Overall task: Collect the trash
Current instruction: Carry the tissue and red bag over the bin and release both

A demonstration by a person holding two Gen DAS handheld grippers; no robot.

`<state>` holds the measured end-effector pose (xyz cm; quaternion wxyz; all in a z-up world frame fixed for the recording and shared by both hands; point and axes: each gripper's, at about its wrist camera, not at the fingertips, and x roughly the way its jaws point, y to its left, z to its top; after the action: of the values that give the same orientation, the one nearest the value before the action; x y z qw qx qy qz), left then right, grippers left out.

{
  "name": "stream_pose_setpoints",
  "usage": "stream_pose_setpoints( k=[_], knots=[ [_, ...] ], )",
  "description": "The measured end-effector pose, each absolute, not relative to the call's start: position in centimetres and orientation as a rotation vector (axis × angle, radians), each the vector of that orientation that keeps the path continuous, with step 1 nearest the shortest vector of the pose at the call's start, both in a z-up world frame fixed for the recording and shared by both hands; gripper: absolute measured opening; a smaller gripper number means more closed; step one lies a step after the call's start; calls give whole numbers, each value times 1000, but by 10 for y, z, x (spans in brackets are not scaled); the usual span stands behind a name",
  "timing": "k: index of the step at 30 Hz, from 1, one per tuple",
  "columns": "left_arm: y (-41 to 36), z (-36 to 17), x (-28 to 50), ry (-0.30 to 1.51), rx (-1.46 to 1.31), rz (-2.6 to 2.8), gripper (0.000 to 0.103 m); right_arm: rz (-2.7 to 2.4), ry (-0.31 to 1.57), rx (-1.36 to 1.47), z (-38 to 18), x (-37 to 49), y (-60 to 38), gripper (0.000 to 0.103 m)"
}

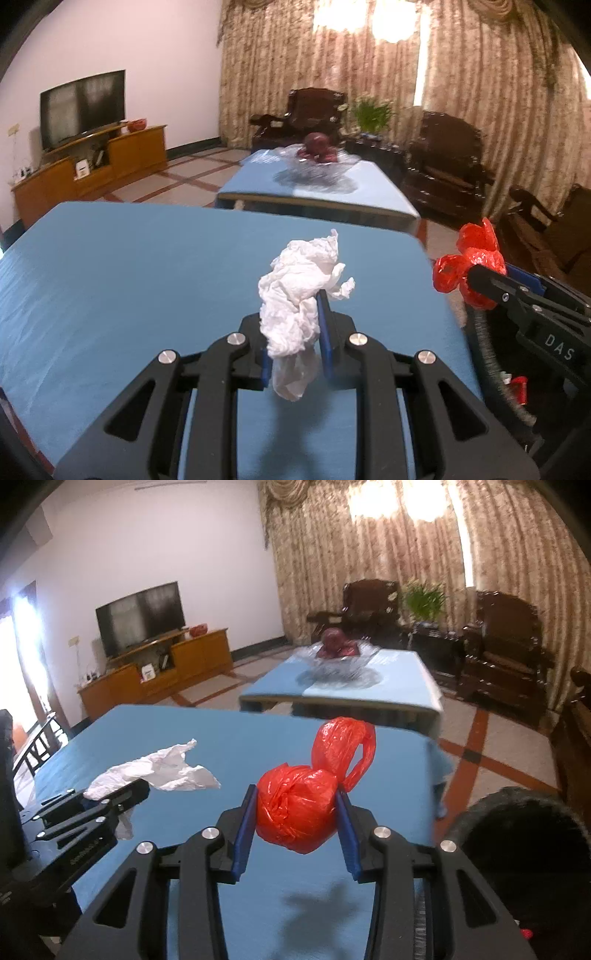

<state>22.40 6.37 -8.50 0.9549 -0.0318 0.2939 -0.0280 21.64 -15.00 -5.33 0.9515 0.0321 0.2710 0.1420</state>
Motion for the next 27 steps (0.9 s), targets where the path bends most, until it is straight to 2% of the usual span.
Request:
stream_pose_setpoints(
  k=[9,27],
  knots=[
    [-15,-67,214,562,-42,-204,19,175,502,65,-30,179,-217,40],
    [-149,-66,203,571,-2,-444,19,-55,497,102,-36,144,-326,40]
  ],
)
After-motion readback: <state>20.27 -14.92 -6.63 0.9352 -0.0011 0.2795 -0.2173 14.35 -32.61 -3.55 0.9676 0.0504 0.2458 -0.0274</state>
